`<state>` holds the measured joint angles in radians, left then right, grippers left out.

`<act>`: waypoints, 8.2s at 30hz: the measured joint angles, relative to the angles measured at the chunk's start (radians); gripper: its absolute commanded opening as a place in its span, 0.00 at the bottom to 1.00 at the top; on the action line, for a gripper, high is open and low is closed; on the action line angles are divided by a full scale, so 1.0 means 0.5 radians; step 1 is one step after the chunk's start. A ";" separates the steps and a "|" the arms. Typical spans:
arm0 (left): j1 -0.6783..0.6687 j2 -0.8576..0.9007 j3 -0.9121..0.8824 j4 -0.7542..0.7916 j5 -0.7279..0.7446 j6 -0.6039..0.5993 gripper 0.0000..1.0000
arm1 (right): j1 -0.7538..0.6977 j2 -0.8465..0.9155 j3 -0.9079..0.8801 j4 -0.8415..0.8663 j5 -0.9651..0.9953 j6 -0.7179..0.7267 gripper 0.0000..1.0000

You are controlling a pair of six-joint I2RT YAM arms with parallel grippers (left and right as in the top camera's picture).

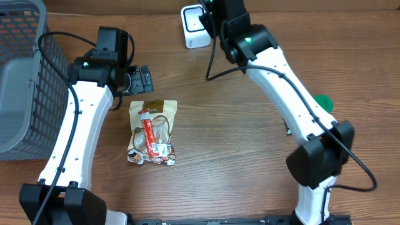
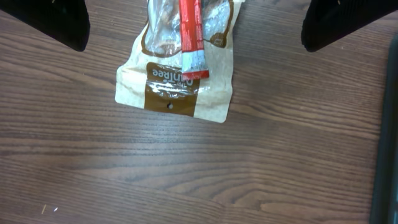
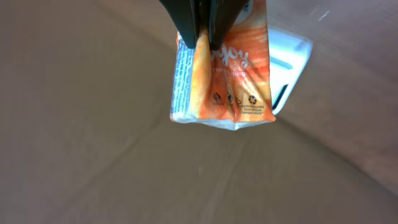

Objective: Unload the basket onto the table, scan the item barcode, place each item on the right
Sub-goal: 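Lift the orange packet and hold it in front of the scanner, then carry the orange packet right and set it beside the jar, then open the right gripper and move it to the red stick on the treat bag, then grasp the red stick and pull it off the treat bag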

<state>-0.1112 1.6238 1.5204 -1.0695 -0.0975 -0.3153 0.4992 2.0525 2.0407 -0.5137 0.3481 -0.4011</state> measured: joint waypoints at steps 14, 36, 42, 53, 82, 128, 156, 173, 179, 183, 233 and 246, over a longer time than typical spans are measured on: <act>0.000 0.000 0.000 -0.002 0.000 0.000 1.00 | 0.013 0.536 0.000 0.808 0.070 -0.674 0.04; 0.000 0.000 0.000 -0.002 0.000 0.000 1.00 | 0.013 0.994 -0.002 1.472 0.124 -1.408 0.04; 0.000 0.000 0.000 -0.002 0.000 0.000 1.00 | 0.013 1.019 -0.002 1.455 0.126 -1.444 0.04; 0.000 0.000 0.000 -0.002 0.000 0.000 1.00 | 0.024 1.009 -0.002 1.530 0.304 -1.254 0.03; 0.000 0.000 0.000 -0.002 0.000 0.000 1.00 | -0.570 -0.326 -0.231 -1.952 -0.166 1.141 0.04; 0.000 0.000 0.000 -0.002 0.000 0.000 1.00 | -0.706 -0.314 -1.259 -0.882 -1.080 0.958 0.49; 0.000 0.000 0.000 -0.002 0.000 0.000 1.00 | 0.880 -0.314 -1.259 -0.127 -0.951 1.791 0.41; 0.000 0.000 0.000 -0.002 0.000 0.000 1.00 | 1.230 0.068 -1.259 0.258 -0.207 1.888 0.40; 0.000 0.000 0.000 -0.002 0.000 0.000 1.00 | 1.230 0.085 -1.259 0.262 -0.191 1.891 0.27; 0.000 0.000 0.000 -0.002 0.000 0.000 1.00 | 1.230 0.084 -1.259 0.255 -0.181 1.901 0.15; 0.000 0.000 0.000 -0.002 0.000 0.000 1.00 | 0.130 -0.195 -1.411 -0.726 -0.539 1.615 0.32; 0.000 0.000 0.000 -0.002 0.001 0.000 1.00 | -0.034 -0.283 -1.395 -0.738 -0.886 1.579 0.14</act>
<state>-0.1112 1.6238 1.5204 -1.0702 -0.0971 -0.3153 0.4824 1.9110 1.3430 -0.8825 -0.0948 0.3885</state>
